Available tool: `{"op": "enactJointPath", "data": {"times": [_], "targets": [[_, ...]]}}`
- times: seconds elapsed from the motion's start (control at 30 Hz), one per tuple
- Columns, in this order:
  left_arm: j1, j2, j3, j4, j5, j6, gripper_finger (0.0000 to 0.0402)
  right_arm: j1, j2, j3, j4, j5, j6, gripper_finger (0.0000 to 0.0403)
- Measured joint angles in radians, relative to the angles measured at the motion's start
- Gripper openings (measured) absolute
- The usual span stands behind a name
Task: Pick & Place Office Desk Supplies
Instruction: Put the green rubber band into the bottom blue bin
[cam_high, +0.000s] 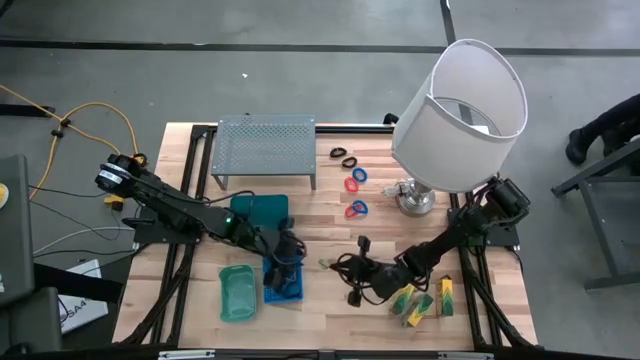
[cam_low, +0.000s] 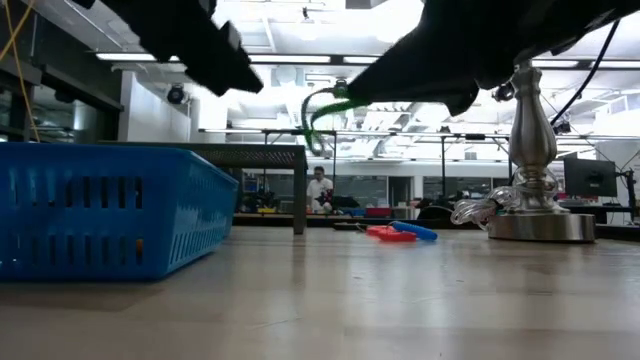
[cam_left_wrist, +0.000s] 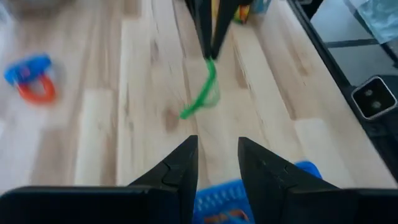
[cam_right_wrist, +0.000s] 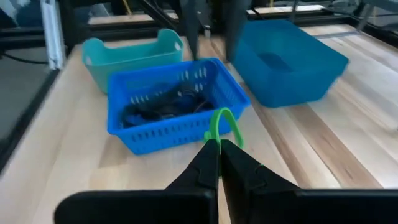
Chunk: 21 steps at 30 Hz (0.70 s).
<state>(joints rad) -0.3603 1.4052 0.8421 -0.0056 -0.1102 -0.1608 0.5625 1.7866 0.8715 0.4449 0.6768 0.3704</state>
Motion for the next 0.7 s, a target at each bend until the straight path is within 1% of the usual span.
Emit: {"op": "enactJointPath", "data": {"times": [0.27,0.5,0.7], "targets": [[0.012,0.000,0.000,0.104,-0.027,0.167,0.0108,-0.004,0.000,0.000,0.073,-0.024,-0.064,0.0003],[0.052,0.000,0.000,0.127,-0.027,0.192,0.0108,-0.021,0.000,0.000,0.153,-0.028,-0.138,0.0003],[0.064,0.000,0.000,0.126,-0.012,0.196,0.0108,-0.041,0.000,0.000,0.166,-0.028,-0.143,0.0003]]}}
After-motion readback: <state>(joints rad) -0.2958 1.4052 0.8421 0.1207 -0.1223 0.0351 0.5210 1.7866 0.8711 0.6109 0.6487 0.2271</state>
